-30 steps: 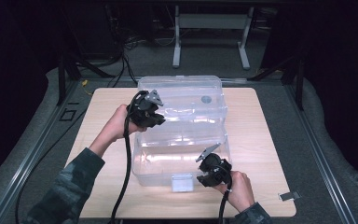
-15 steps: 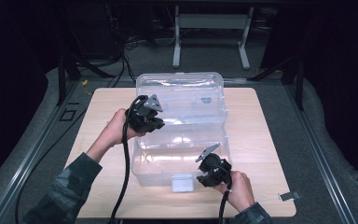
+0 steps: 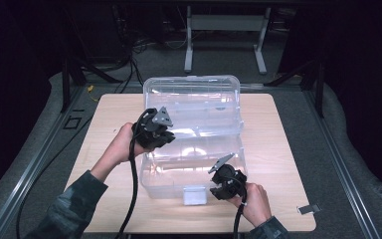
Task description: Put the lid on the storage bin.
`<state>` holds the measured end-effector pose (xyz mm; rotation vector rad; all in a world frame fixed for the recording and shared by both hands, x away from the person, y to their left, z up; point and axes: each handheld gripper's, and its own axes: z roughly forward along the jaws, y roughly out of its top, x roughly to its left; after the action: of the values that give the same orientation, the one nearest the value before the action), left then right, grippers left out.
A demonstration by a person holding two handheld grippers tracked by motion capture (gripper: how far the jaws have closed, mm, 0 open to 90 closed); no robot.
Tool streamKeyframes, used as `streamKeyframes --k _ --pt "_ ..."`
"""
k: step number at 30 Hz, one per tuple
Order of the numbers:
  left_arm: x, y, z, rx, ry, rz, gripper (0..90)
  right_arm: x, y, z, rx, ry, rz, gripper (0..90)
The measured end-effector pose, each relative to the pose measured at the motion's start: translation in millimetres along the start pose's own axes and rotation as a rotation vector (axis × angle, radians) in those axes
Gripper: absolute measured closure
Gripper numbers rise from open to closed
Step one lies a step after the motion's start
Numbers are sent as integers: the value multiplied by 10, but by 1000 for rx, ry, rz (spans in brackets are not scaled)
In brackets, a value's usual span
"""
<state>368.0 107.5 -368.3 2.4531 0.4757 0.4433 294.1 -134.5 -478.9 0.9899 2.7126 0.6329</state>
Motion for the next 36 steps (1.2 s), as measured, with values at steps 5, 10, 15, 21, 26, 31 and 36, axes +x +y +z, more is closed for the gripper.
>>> streamKeyframes --k 5,10,15,21,26,31,36 --pt "-18 -28 -9 -7 0 -5 837 0 -1 0 -1 0 -1 607" --pt "-51 -46 -17 -13 5 -3 837 -4 -4 -1 -2 -3 -11 607" --pt "-89 -75 -28 -21 13 -4 837 2 -6 0 -7 -4 -6 604" --pt "-150 -109 -36 -29 27 -14 835 5 -6 0 -7 -6 -1 600" --pt "-187 -129 -43 -33 32 -18 835 6 -11 -2 -7 -7 4 596" --pt "-254 -164 -52 -37 37 -15 835 11 -19 3 -20 -4 11 591" --pt "-310 -199 -62 -40 31 -7 836 36 -21 -11 -19 -27 5 588"
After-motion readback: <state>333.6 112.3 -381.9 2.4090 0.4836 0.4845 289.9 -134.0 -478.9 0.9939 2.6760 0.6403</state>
